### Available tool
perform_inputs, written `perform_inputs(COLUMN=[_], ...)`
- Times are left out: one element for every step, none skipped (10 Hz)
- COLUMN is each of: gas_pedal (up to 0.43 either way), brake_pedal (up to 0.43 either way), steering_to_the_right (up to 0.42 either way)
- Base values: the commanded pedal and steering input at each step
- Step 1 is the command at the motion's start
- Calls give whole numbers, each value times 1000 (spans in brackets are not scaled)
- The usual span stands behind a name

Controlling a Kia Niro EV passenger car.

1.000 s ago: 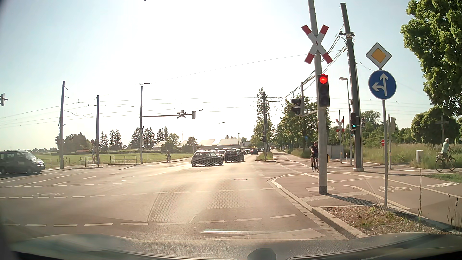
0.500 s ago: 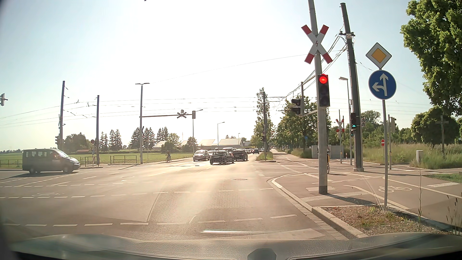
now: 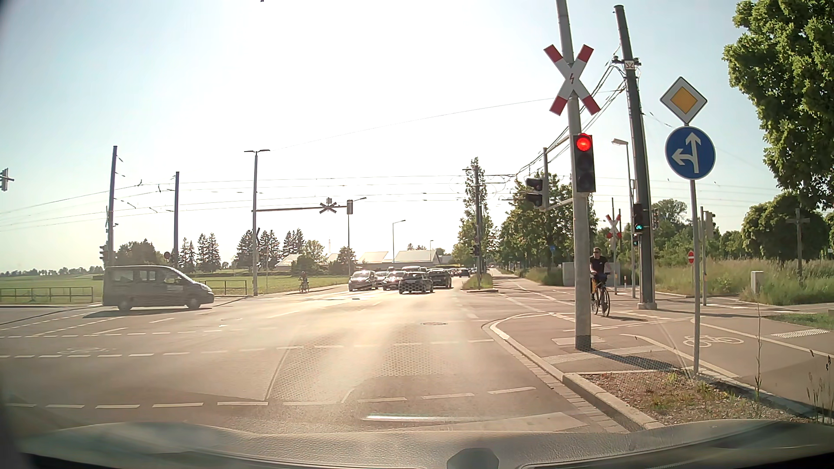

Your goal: Follow the waypoints while adhering to traffic rules and regulations

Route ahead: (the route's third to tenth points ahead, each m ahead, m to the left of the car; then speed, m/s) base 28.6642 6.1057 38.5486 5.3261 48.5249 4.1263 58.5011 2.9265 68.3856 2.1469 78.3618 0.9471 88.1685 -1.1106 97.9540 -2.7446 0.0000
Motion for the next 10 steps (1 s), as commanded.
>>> perform_inputs(gas_pedal=[0,0,0,0,0,0,0,0,0,0], brake_pedal=[317,317,317,317,317,317,317,317,317,317], steering_to_the_right=[-21,-21,-20,-21,-20,-20,-20,-21,-21,-20])
